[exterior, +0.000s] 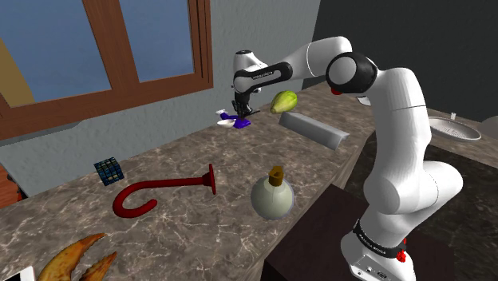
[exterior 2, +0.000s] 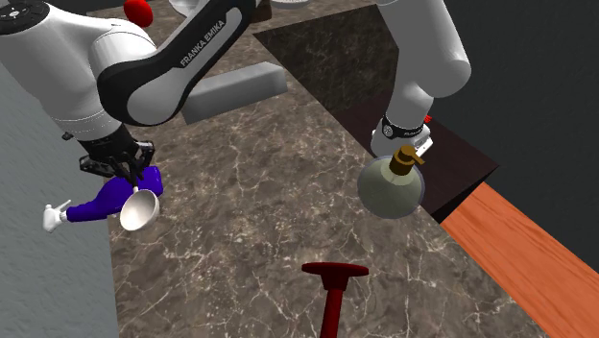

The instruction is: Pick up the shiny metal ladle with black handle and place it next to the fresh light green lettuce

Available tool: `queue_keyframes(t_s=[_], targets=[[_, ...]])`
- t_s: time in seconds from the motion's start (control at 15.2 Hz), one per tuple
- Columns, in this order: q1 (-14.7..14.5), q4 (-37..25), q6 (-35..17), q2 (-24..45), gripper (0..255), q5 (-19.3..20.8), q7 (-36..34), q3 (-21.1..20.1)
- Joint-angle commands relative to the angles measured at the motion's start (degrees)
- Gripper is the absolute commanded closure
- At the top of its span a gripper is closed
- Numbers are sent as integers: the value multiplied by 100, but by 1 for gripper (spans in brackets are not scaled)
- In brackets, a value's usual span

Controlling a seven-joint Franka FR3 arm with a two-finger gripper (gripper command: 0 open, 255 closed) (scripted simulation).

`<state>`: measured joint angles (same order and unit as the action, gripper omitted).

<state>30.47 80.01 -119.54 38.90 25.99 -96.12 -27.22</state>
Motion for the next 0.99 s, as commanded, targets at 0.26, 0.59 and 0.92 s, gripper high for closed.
queue_keyframes(t_s=[0.26,0.59,0.92], targets=[[0,-1,-2,10,0,3,0,3],[2,1,-2,8,0,3,0,1],[24,-168,486,-334,0,-167,95,-121]])
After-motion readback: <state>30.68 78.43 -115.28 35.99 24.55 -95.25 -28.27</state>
